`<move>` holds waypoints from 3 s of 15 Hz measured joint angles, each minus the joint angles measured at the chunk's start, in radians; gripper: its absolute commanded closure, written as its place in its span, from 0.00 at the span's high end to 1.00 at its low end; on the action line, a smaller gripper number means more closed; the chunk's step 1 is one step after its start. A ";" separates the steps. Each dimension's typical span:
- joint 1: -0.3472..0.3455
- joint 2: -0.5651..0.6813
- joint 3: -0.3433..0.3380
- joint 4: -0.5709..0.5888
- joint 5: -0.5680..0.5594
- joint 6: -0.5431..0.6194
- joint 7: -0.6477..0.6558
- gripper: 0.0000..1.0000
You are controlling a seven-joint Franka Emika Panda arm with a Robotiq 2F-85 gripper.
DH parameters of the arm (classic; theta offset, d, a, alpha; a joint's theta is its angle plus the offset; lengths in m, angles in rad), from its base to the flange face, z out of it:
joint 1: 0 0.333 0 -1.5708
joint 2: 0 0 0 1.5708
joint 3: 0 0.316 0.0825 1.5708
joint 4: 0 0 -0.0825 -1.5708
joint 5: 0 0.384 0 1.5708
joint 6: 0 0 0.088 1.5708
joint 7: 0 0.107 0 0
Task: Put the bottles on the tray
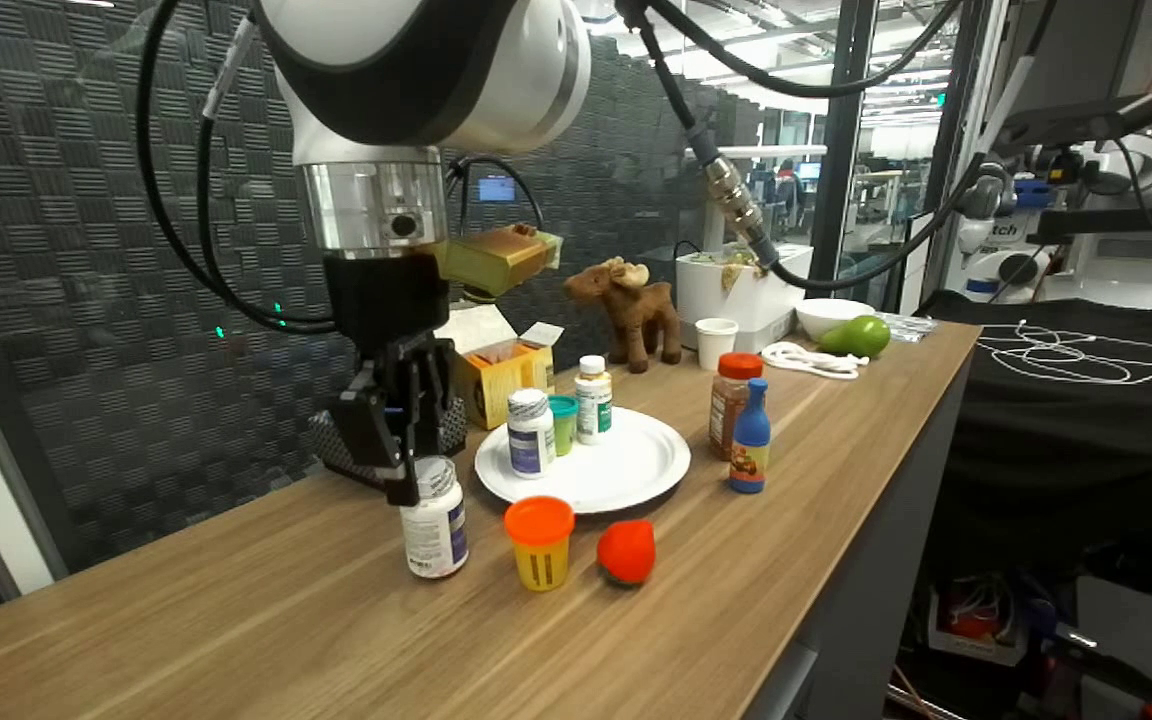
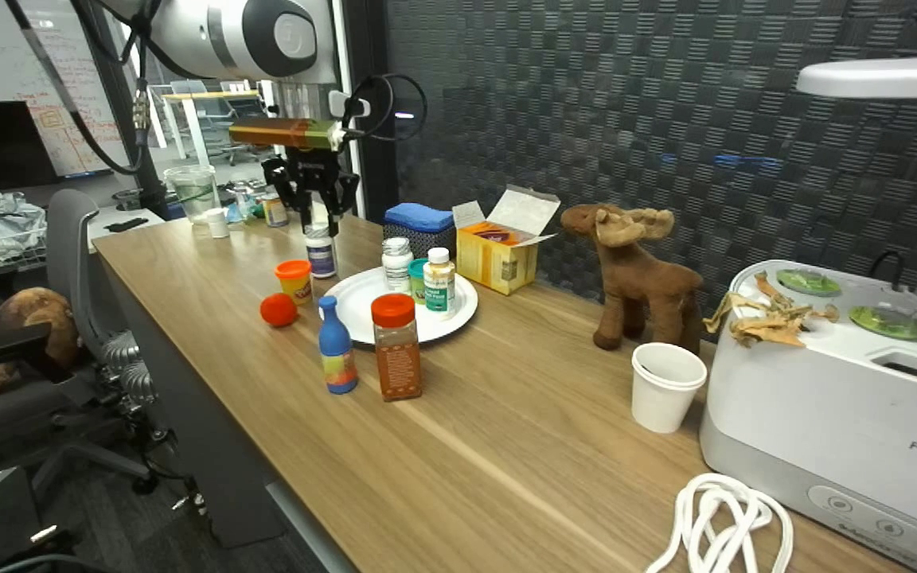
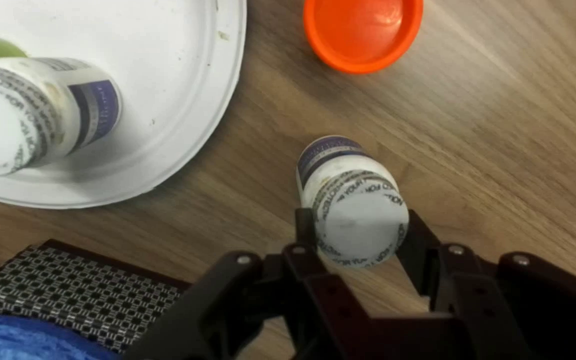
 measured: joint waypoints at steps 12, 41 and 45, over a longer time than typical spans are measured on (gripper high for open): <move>0.000 -0.145 -0.048 -0.088 -0.106 0.001 0.114 0.19; -0.088 -0.173 -0.087 -0.262 -0.021 0.062 0.196 0.84; -0.081 -0.175 -0.080 -0.260 -0.021 0.061 0.198 1.00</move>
